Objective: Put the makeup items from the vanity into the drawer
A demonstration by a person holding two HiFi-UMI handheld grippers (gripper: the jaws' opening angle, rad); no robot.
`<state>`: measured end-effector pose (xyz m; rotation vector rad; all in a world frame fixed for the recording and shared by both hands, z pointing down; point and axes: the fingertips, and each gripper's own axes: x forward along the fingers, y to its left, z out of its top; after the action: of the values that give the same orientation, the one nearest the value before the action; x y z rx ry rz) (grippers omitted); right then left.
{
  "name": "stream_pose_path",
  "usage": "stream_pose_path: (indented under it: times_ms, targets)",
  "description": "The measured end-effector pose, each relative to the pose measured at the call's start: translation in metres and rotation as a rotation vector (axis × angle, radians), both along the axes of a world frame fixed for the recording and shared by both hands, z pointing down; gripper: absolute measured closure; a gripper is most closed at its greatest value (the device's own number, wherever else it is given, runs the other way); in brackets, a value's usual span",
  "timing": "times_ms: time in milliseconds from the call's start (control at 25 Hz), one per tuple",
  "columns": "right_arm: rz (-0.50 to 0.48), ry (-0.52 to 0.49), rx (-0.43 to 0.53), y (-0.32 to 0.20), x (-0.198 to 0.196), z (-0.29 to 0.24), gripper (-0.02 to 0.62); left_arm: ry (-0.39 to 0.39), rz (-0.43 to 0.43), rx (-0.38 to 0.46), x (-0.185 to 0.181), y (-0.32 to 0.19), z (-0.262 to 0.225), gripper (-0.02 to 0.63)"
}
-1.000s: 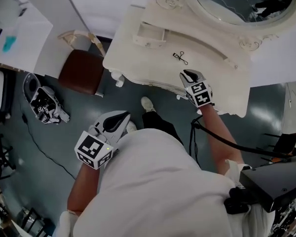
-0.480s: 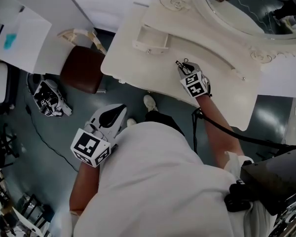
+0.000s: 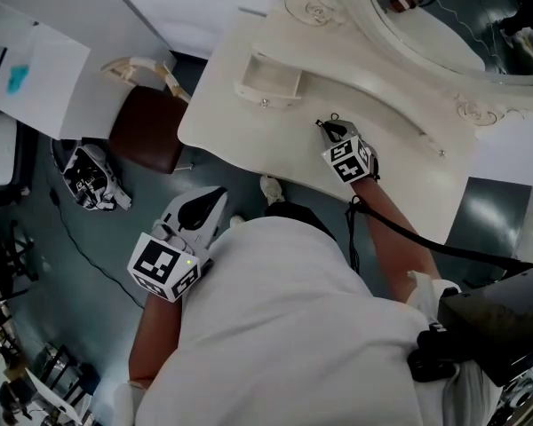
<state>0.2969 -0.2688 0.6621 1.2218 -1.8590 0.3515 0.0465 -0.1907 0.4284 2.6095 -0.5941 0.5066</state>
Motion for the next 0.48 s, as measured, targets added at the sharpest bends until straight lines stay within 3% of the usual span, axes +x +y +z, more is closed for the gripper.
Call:
stream_pose_path:
  times_ms: [480]
  targets:
    - [-0.127,-0.039,0.019,-0.012,-0.013,-0.067,0.581,0.016,-0.010,0.007,0.015,-0.021,0.000,0.604]
